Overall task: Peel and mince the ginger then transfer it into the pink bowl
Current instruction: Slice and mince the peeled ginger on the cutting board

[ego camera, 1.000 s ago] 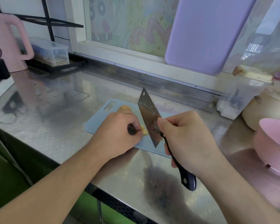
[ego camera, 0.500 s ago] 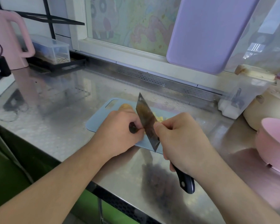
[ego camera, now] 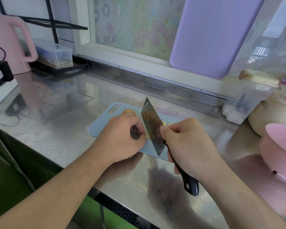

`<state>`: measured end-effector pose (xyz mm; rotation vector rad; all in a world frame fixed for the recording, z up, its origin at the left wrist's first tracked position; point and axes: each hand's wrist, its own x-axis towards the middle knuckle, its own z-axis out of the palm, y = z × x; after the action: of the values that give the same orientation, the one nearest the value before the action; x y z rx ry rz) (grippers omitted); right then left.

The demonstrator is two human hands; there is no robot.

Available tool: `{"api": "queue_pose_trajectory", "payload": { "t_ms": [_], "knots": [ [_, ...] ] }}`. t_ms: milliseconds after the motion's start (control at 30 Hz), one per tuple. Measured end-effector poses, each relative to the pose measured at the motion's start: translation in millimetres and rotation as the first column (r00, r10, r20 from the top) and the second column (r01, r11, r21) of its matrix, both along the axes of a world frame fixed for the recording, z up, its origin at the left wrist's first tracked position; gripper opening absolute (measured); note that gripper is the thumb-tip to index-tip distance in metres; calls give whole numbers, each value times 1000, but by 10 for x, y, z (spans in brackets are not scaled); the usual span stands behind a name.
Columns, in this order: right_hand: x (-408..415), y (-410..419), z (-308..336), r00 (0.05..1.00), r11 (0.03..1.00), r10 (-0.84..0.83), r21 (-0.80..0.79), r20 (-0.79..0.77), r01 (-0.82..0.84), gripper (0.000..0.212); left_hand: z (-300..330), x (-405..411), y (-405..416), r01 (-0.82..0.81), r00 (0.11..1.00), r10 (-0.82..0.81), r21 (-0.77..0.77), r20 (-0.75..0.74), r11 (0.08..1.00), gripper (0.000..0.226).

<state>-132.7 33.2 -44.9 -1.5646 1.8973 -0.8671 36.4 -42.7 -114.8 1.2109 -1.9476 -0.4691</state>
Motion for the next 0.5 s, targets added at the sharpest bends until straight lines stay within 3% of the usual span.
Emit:
{"api": "queue_pose_trajectory", "payload": {
  "t_ms": [500],
  "knots": [
    [8,74,74,999,999,32,-4,16,-32,48,7,2,3,-26,1000,26,29,3,999,14]
  ]
}}
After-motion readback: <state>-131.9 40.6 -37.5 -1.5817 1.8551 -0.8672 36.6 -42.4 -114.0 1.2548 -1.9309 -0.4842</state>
